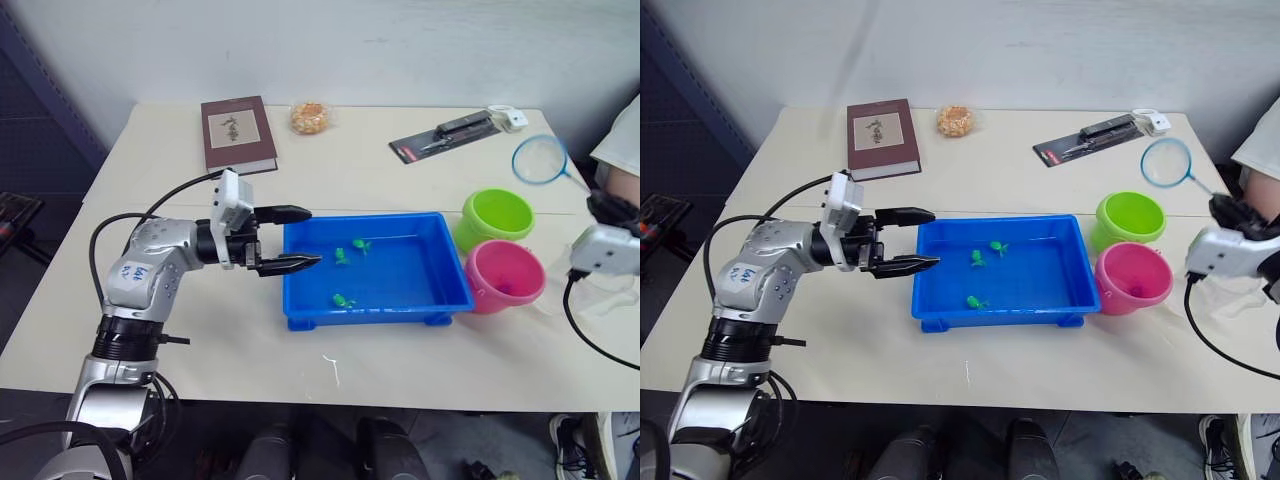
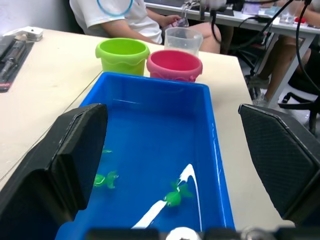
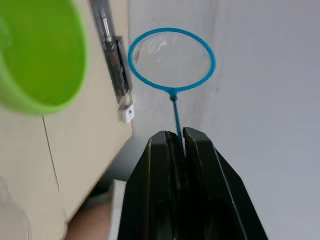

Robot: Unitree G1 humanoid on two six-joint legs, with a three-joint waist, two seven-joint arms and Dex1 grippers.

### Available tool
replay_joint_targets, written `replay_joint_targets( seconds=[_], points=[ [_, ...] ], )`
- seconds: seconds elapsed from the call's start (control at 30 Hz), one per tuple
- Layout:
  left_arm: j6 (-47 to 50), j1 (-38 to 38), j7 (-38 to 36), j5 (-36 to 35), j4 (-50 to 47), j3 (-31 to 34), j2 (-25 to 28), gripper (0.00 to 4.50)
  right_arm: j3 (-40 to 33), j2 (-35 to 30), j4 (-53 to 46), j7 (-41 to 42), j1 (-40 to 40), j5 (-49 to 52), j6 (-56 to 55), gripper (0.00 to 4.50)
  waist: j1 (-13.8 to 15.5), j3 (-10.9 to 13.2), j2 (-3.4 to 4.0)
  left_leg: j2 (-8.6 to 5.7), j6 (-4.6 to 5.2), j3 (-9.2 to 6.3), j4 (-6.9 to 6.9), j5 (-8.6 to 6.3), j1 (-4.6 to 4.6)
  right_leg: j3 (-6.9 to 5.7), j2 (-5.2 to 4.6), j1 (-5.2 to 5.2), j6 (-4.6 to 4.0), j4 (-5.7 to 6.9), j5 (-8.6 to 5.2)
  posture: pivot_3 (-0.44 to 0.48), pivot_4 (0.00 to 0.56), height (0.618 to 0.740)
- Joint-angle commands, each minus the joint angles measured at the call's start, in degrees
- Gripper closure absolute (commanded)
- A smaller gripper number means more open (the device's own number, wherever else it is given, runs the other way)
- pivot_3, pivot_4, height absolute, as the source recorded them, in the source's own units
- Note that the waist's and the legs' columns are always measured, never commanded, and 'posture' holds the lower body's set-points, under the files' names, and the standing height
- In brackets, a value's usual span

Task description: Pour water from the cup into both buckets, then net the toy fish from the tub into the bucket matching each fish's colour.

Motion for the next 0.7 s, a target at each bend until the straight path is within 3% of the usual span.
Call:
replay_joint_targets(
  seconds=[0.03, 0.13, 0.2, 0.37, 0.57, 0.7],
  points=[
    [-2.3, 1.5, -3.6, -0.8, -0.1, 3.0, 3.4, 0.01, -3.2, 0.2, -9.8, 16.4, -0.6, 20.0, 7.5, 4.50, -0.2, 0.0, 0.00, 0.02, 0.00, 0.00, -0.01, 0.00, 0.02, 0.00, 0.01, 0.01, 0.00, 0.00, 0.00, 0.000, 0.150, 0.738],
    [-3.7, 3.1, -6.1, -0.5, 0.0, 3.5, 5.9, 0.01, -1.6, -1.4, -20.4, 28.7, 2.6, 31.7, 20.3, 4.50, 0.3, 0.0, 0.00, 0.01, 0.01, -0.03, 0.02, -0.01, 0.00, -0.02, -0.04, 0.03, 0.00, -0.01, 0.00, 0.000, 0.150, 0.738],
    [-4.2, 4.0, -6.6, -0.2, 0.1, 3.6, 7.1, 0.01, 0.3, -2.5, -26.1, 33.3, 4.6, 33.5, 25.7, 4.50, 0.6, 0.0, 0.00, 0.01, 0.03, -0.06, 0.04, -0.02, 0.00, -0.03, -0.05, 0.04, 0.00, -0.01, 0.00, 0.000, 0.150, 0.738],
    [-7.4, 7.4, -7.3, 1.5, -0.6, 3.2, 9.2, 0.01, 6.3, -1.6, -33.3, 36.9, 4.2, 31.1, 35.0, 4.50, 1.5, 0.0, 0.00, -0.07, 0.13, -0.15, 0.26, -0.08, -0.14, -0.10, -0.15, 0.05, 0.00, 0.00, 0.00, 0.000, 0.150, 0.738],
    [-7.0, 9.7, -5.8, 1.7, -2.8, 3.3, 9.8, 0.01, 10.1, -1.3, -33.2, 39.0, 2.3, 29.4, 45.5, 4.50, 1.8, 0.0, -0.01, -0.08, 0.12, -0.16, 0.27, -0.09, -0.16, -0.12, -0.15, 0.02, 0.00, 0.00, 0.00, 0.000, 0.150, 0.738],
    [-5.4, 9.5, -4.6, 1.3, -4.0, 3.0, 9.5, 0.01, 13.7, 2.6, -30.8, 37.8, -3.4, 29.2, 54.7, 4.50, 1.9, 0.0, -0.01, -0.07, 0.12, -0.17, 0.29, -0.09, -0.15, -0.12, -0.15, 0.02, 0.00, 0.01, 0.00, 0.000, 0.150, 0.738]
  ],
)
